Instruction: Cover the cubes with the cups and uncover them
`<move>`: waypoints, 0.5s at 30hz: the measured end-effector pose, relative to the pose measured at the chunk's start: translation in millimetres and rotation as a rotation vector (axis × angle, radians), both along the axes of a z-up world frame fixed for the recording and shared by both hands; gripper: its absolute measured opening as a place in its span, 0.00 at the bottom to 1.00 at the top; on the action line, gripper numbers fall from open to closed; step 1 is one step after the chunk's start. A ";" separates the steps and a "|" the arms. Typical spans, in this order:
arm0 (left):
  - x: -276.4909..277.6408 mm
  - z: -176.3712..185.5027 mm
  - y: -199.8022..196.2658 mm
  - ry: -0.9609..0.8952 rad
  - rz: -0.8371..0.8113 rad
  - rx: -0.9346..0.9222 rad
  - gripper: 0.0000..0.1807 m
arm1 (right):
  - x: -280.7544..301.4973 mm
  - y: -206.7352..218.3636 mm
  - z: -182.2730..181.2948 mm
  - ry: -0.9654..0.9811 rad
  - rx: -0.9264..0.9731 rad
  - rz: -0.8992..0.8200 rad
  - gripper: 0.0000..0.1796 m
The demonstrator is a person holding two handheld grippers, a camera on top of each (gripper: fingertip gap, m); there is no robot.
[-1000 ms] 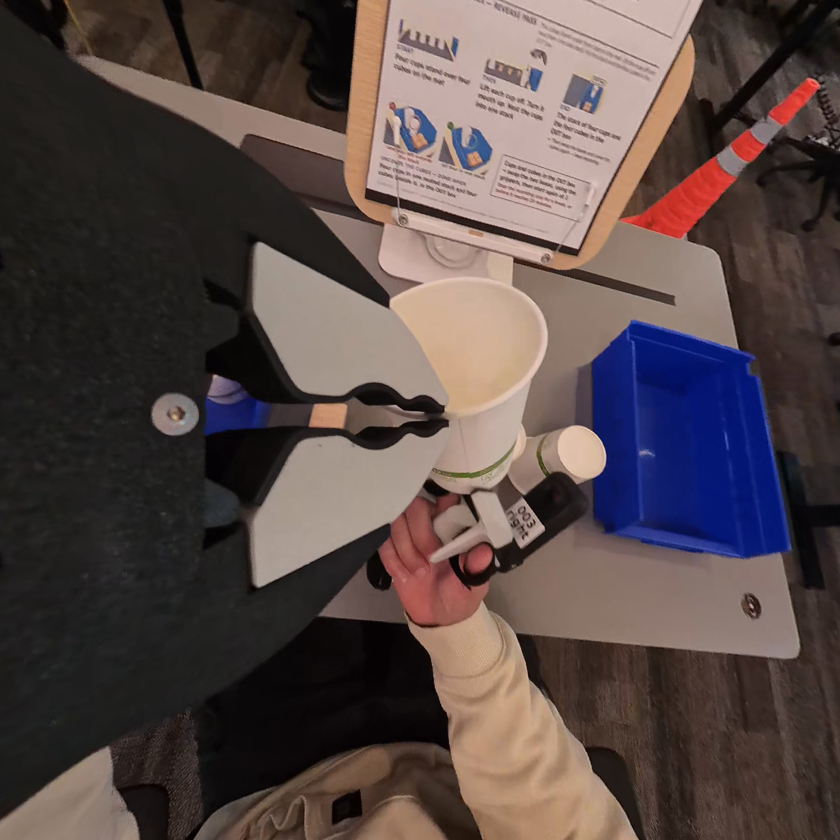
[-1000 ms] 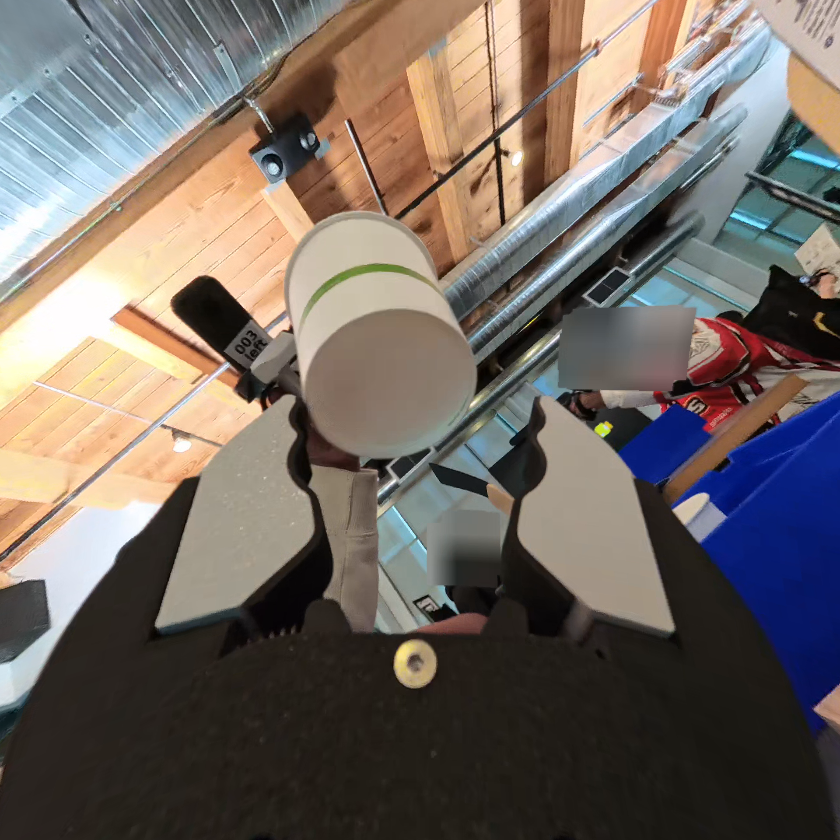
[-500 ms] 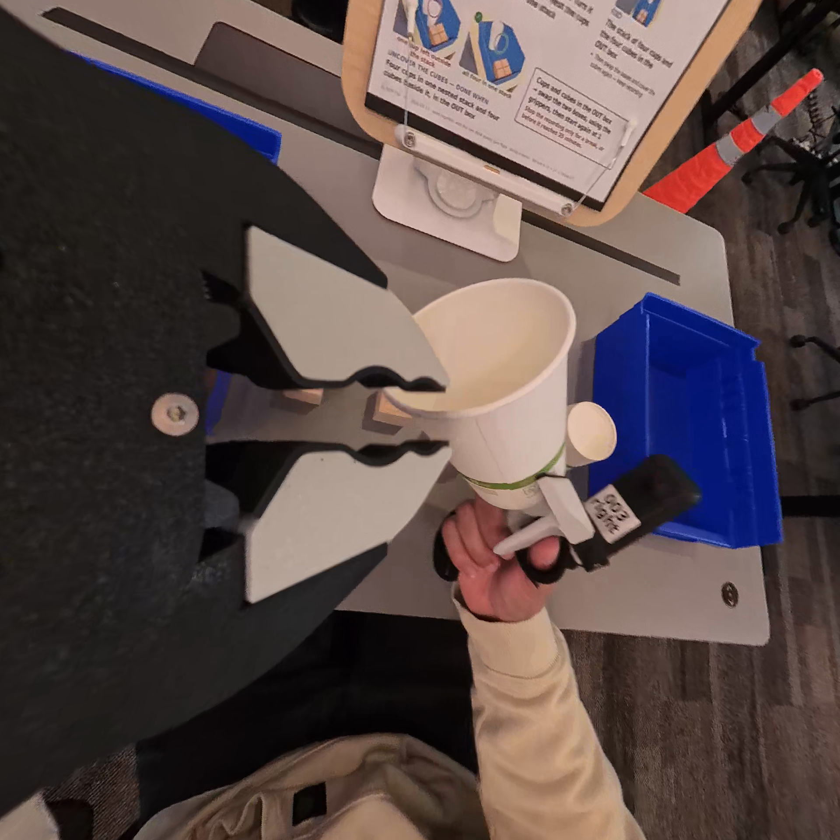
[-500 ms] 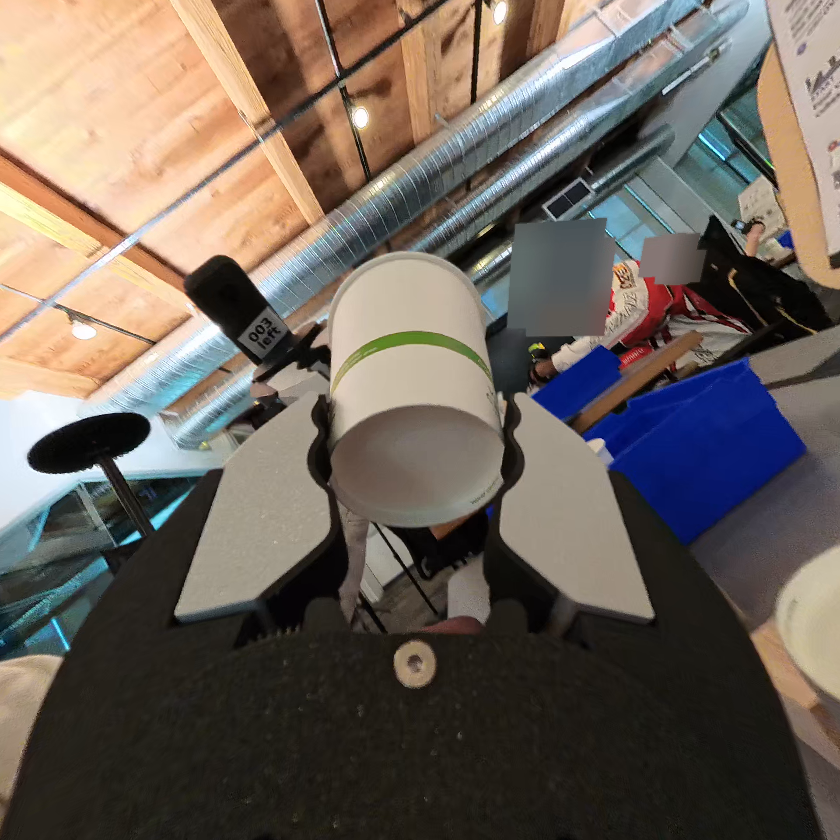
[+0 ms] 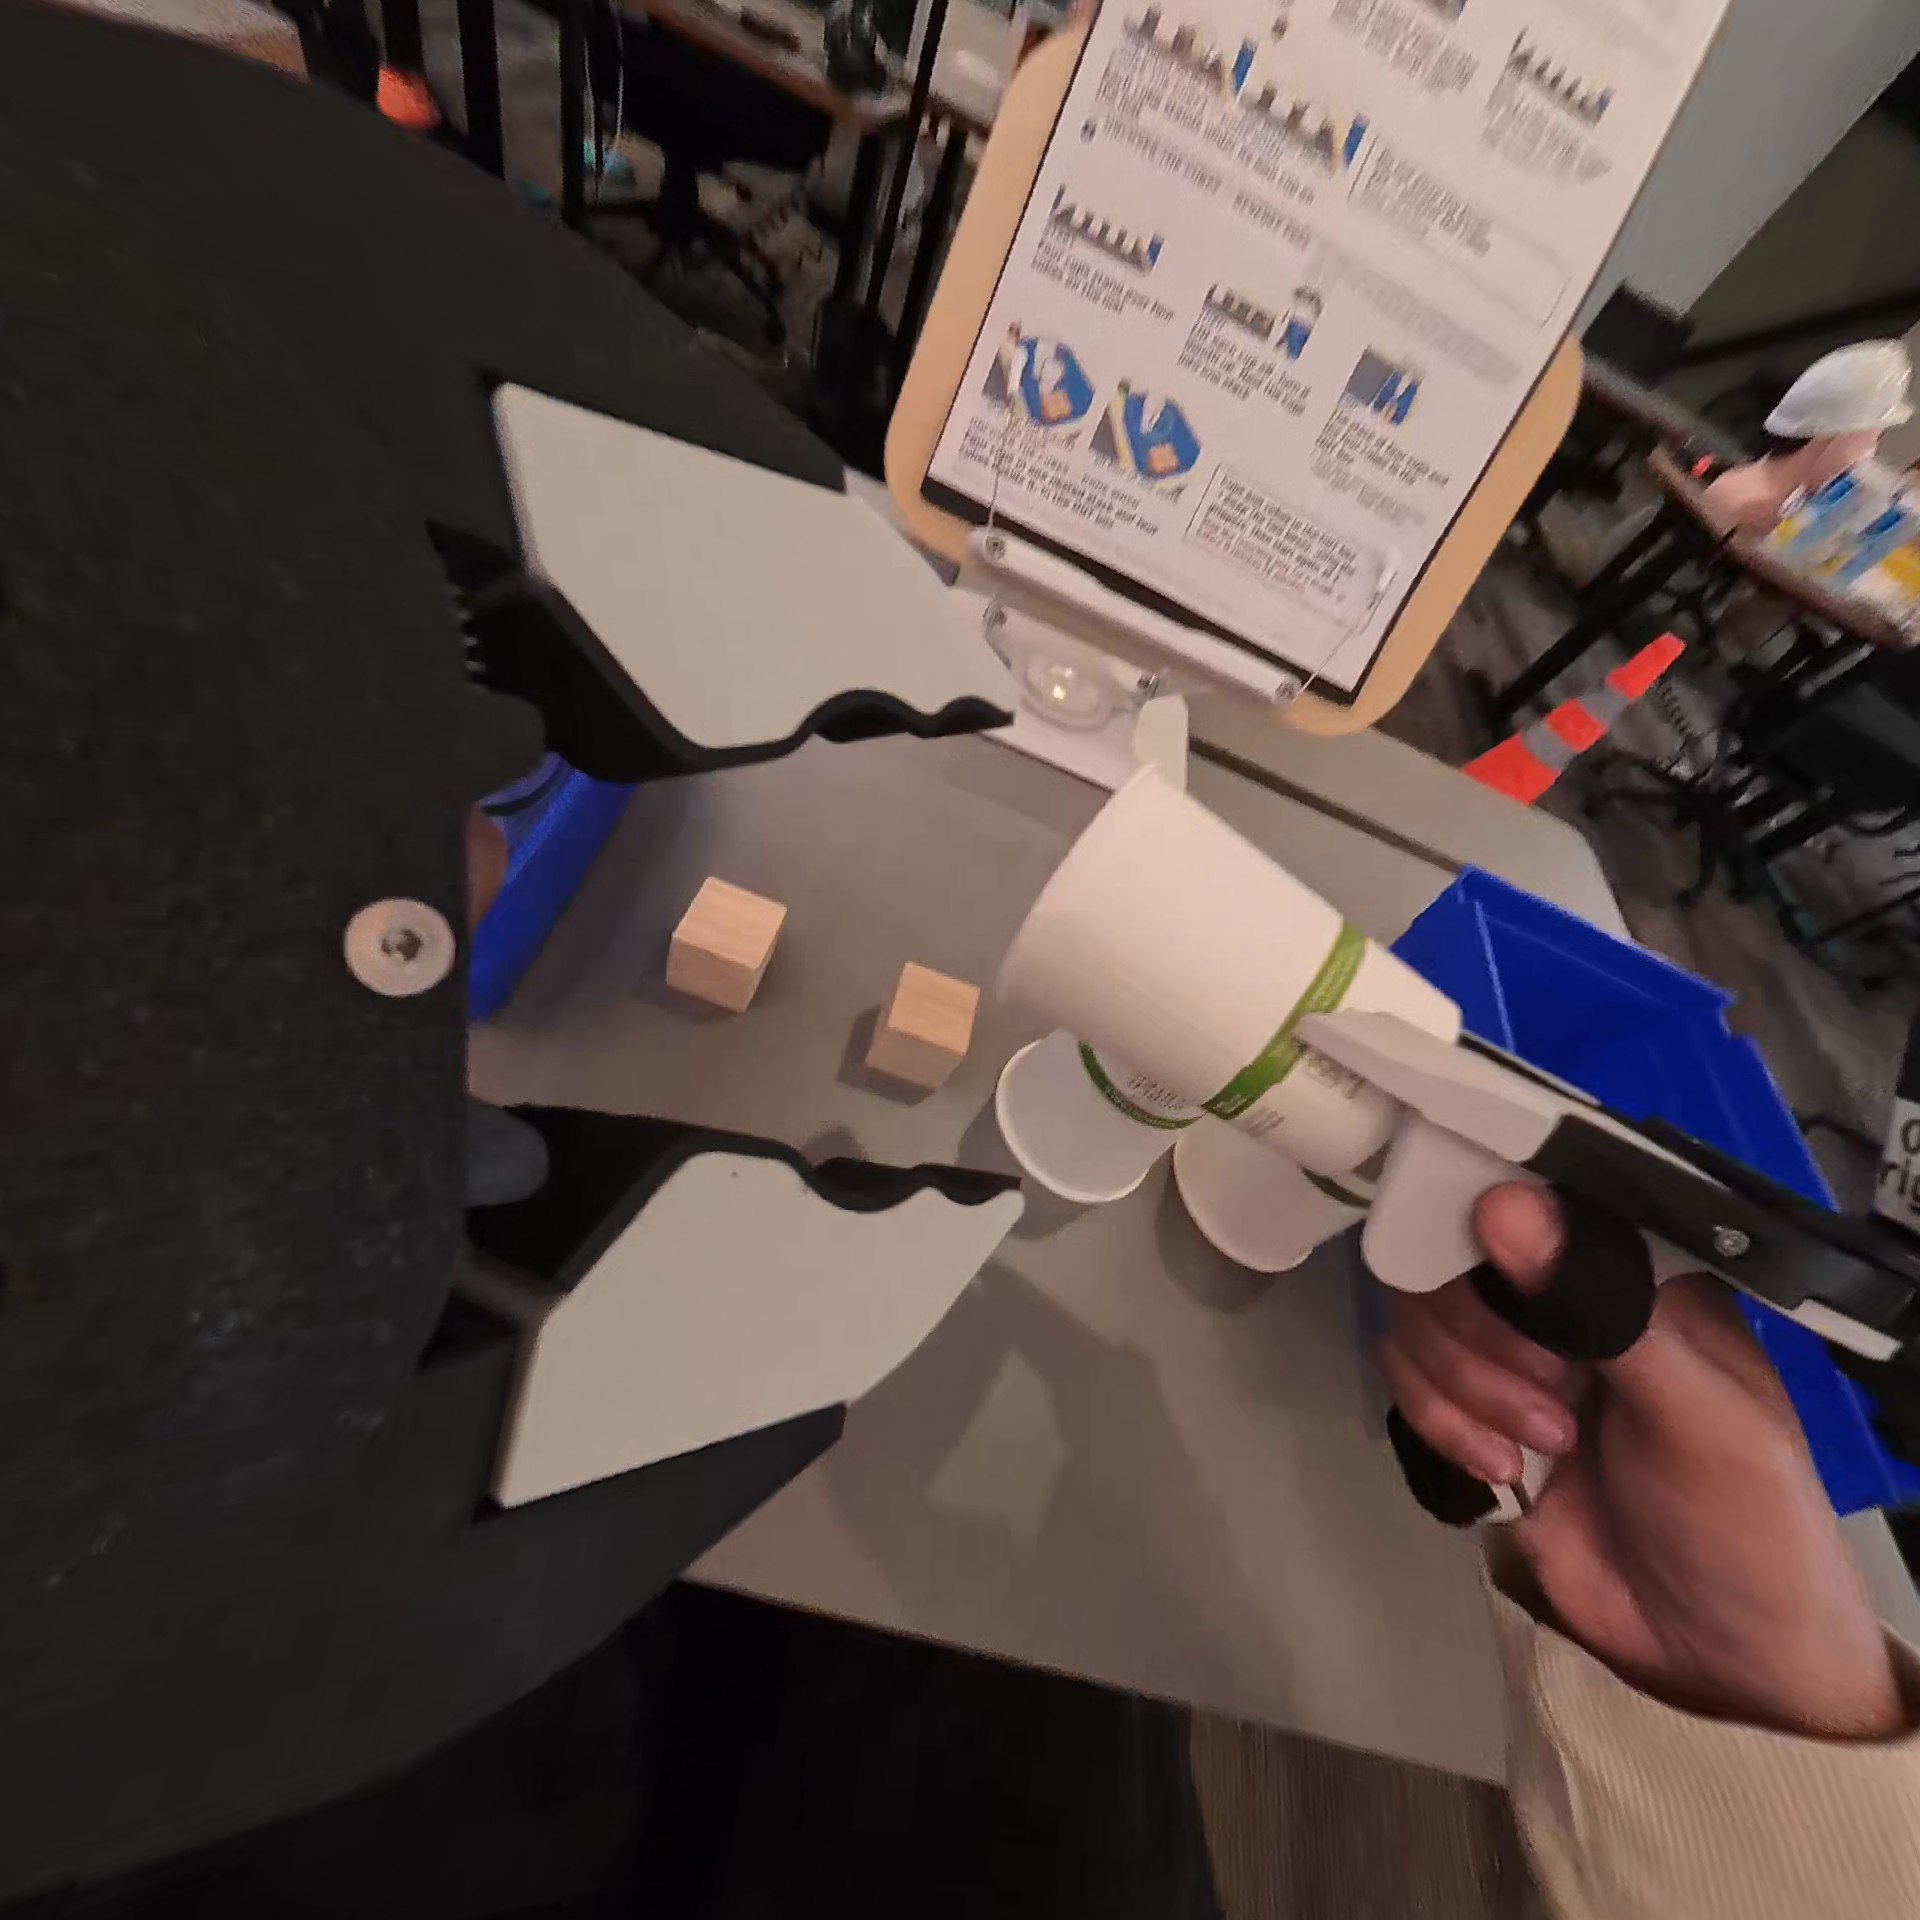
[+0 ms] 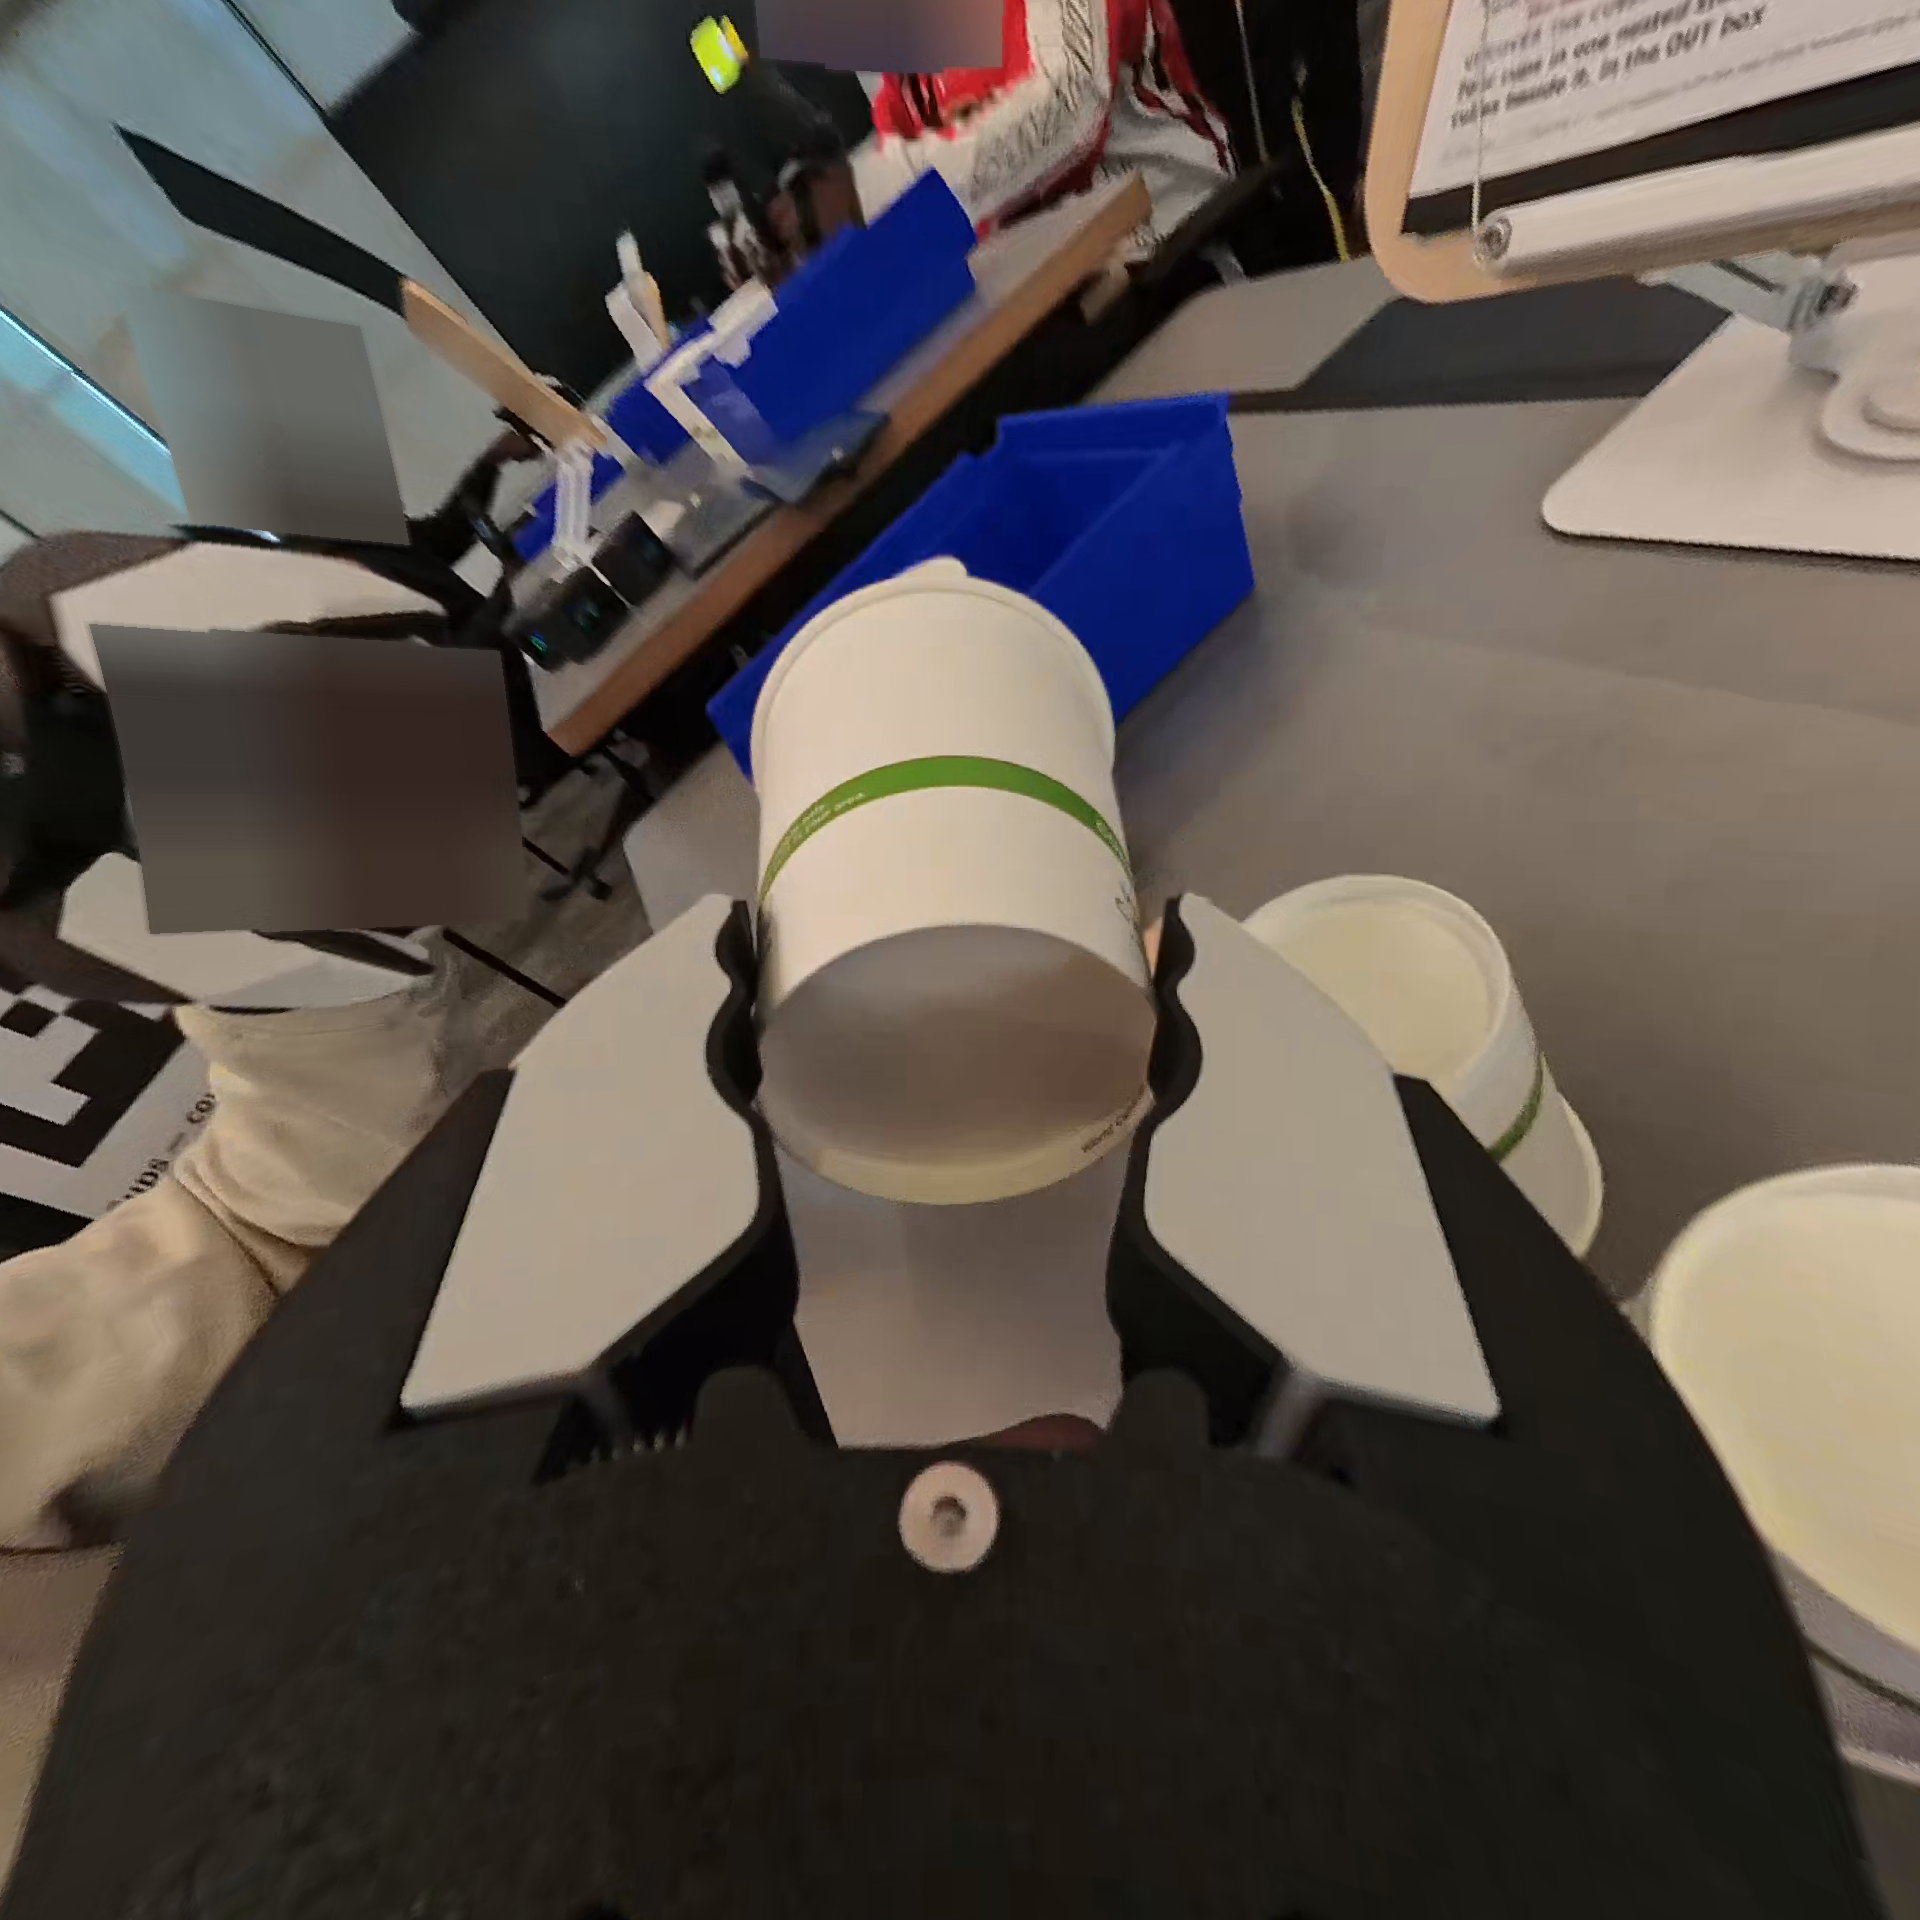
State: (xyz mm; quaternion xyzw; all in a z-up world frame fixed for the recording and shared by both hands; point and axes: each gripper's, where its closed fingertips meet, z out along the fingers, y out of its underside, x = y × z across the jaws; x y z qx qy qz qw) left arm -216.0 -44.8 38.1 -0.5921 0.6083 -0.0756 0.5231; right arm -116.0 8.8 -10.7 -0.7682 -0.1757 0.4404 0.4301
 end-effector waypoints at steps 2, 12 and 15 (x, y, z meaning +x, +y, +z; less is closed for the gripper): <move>12.7 -5.5 0.7 0.028 0.014 0.080 0.45 | -2.4 -4.9 -1.7 -0.029 -0.031 0.014 0.41; 54.3 -48.1 32.8 0.398 0.010 0.347 0.50 | -20.7 -15.9 -4.3 -0.090 -0.051 0.032 0.41; 56.8 -56.0 42.1 0.455 0.010 0.356 0.50 | -25.3 -18.3 -6.2 -0.101 -0.053 0.045 0.41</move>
